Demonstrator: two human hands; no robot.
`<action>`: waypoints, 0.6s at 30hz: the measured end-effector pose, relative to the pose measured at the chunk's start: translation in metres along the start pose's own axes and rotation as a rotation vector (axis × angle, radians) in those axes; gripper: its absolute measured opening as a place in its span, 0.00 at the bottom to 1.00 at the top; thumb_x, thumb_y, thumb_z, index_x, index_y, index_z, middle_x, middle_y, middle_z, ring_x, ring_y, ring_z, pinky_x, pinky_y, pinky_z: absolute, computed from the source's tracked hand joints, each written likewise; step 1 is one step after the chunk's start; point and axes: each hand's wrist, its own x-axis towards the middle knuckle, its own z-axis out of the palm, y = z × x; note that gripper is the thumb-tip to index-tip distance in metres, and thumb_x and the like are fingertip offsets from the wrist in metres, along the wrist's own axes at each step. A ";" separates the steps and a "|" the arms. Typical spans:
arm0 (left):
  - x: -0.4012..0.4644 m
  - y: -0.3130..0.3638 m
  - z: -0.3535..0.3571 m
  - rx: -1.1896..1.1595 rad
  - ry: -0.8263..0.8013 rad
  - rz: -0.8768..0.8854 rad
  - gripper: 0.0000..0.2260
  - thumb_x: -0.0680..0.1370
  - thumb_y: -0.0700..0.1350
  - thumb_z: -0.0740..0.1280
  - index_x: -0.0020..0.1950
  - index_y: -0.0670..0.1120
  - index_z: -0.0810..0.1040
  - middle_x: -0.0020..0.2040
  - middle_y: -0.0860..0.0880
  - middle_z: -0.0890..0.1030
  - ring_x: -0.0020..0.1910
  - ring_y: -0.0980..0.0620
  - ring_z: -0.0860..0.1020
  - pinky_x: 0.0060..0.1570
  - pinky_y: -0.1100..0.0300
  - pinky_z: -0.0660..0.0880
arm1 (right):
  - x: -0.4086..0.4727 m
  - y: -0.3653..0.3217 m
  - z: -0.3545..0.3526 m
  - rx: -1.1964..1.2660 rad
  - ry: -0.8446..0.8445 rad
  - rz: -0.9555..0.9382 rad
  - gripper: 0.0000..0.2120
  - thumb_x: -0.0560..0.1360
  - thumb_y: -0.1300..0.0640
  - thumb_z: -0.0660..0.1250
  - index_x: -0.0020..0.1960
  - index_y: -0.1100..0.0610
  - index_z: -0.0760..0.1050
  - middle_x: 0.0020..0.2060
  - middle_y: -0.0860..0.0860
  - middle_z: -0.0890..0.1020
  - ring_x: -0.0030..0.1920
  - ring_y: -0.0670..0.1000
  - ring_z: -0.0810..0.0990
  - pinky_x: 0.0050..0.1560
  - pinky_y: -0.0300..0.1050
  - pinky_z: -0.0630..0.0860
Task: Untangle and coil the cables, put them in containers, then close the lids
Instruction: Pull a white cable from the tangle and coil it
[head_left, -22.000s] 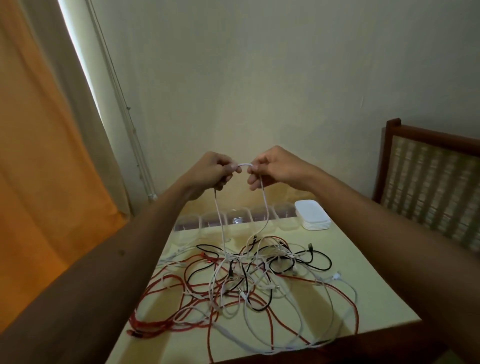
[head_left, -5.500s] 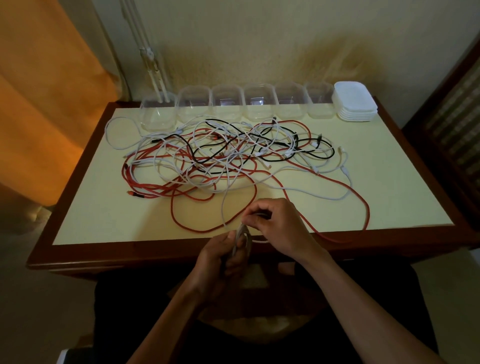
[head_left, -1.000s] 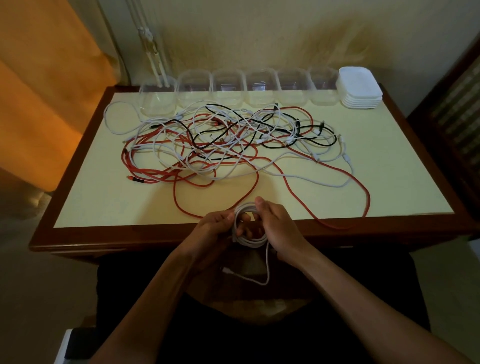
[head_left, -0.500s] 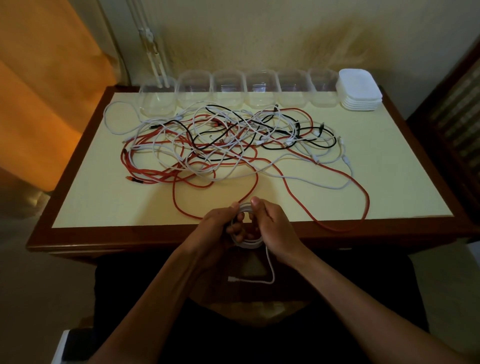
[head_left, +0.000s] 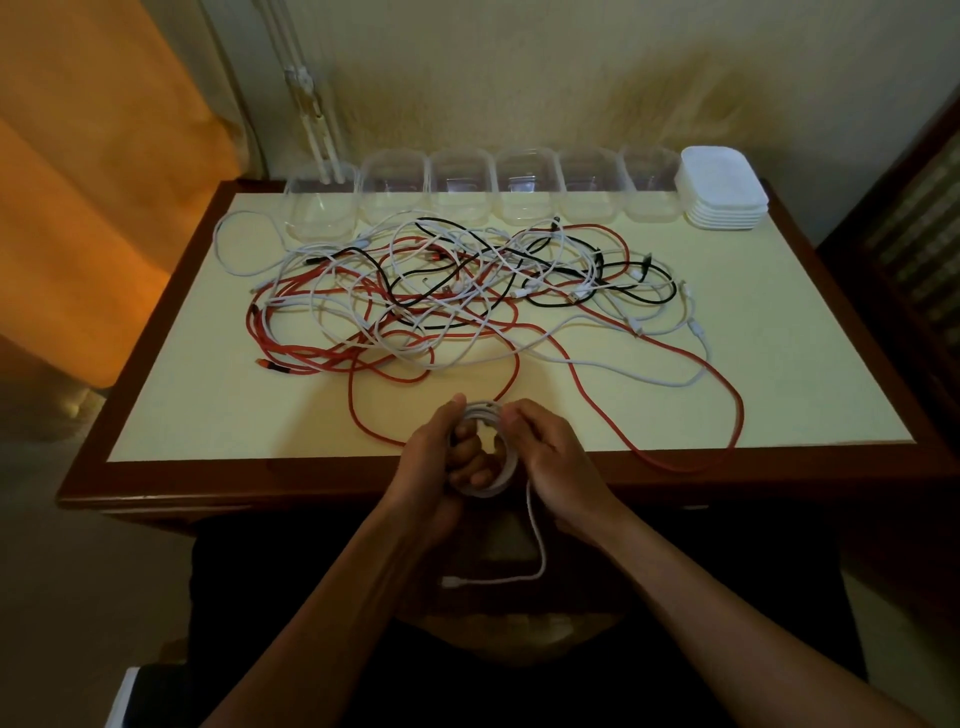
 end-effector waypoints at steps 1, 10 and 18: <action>0.003 0.002 -0.003 -0.025 0.035 0.003 0.19 0.83 0.51 0.58 0.33 0.47 0.64 0.24 0.52 0.58 0.22 0.55 0.57 0.25 0.62 0.59 | -0.001 0.001 -0.004 -0.008 -0.017 0.009 0.11 0.83 0.54 0.59 0.56 0.58 0.77 0.42 0.59 0.81 0.42 0.58 0.80 0.42 0.52 0.77; 0.001 0.008 0.001 -0.034 -0.026 -0.036 0.20 0.83 0.52 0.57 0.31 0.48 0.63 0.24 0.53 0.57 0.20 0.56 0.55 0.22 0.63 0.54 | 0.001 0.004 -0.027 -0.481 0.043 0.011 0.06 0.76 0.56 0.72 0.51 0.55 0.86 0.37 0.41 0.80 0.38 0.38 0.79 0.39 0.28 0.70; 0.004 0.003 0.008 0.270 -0.094 0.181 0.20 0.84 0.53 0.53 0.38 0.41 0.70 0.31 0.45 0.70 0.29 0.50 0.72 0.32 0.59 0.74 | -0.004 -0.009 -0.023 0.297 -0.079 0.309 0.11 0.79 0.67 0.62 0.52 0.65 0.83 0.48 0.61 0.85 0.52 0.60 0.85 0.55 0.51 0.81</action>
